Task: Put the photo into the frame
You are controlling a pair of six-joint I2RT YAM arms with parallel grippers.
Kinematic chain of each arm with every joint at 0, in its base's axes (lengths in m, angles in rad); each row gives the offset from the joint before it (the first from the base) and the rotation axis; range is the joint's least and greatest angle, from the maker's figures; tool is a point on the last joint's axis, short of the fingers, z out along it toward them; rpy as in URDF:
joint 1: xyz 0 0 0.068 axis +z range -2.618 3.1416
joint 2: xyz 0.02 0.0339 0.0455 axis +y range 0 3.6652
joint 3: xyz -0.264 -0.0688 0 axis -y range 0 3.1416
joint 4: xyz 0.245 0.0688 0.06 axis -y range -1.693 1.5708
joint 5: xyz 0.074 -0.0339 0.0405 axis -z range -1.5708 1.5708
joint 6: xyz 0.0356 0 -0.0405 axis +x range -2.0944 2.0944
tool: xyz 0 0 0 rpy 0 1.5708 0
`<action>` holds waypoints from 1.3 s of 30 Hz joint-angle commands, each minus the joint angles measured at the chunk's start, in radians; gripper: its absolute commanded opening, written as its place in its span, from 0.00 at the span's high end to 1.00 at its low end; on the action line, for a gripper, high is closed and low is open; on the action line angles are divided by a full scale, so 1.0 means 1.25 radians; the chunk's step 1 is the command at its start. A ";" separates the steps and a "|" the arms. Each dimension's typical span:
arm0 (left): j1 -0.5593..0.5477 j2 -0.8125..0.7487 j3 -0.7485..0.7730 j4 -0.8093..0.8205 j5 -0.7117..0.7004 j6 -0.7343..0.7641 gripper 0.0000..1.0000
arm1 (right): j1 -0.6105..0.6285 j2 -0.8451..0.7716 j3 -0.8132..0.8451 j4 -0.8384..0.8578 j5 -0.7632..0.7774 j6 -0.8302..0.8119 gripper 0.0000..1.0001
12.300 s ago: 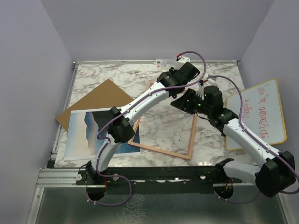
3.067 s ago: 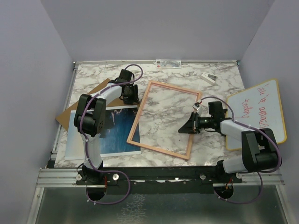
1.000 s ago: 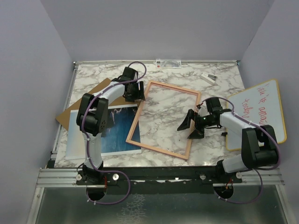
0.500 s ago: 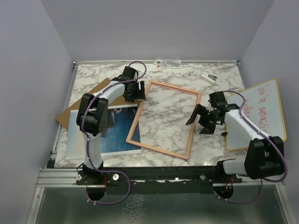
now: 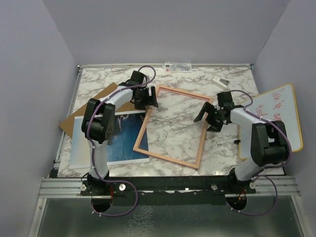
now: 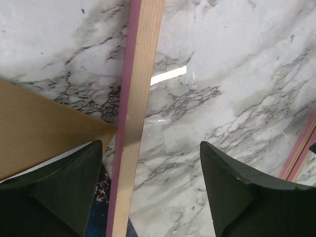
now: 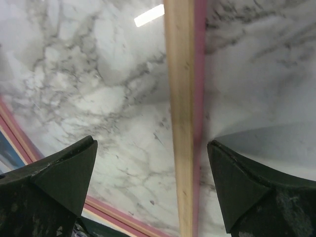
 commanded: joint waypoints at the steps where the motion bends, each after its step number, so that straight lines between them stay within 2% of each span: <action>1: -0.018 0.027 0.002 0.001 0.073 -0.019 0.21 | -0.011 0.047 0.032 0.117 -0.039 -0.030 0.04; 8: -0.031 0.044 0.016 0.001 0.134 -0.016 0.34 | -0.034 0.108 0.090 0.185 -0.075 -0.064 0.06; 16: -0.053 0.037 0.015 0.001 0.144 -0.017 0.36 | -0.054 0.172 0.188 0.187 -0.045 -0.092 0.07; 21: -0.068 0.039 0.011 -0.001 0.123 -0.024 0.36 | -0.063 0.201 0.202 0.201 0.029 -0.112 0.07; 26: -0.067 0.026 0.038 -0.044 0.032 -0.009 0.31 | -0.066 0.181 0.180 0.195 0.082 -0.088 0.08; 34: -0.053 -0.029 0.129 -0.173 -0.176 0.053 0.17 | -0.066 0.058 0.227 0.112 0.300 -0.050 0.06; 36: -0.045 -0.061 0.123 -0.182 -0.214 0.053 0.15 | -0.066 0.032 0.229 0.124 0.270 -0.062 0.06; 39: -0.034 -0.115 0.085 -0.188 -0.275 0.038 0.15 | -0.058 0.027 0.238 0.156 0.105 -0.059 0.10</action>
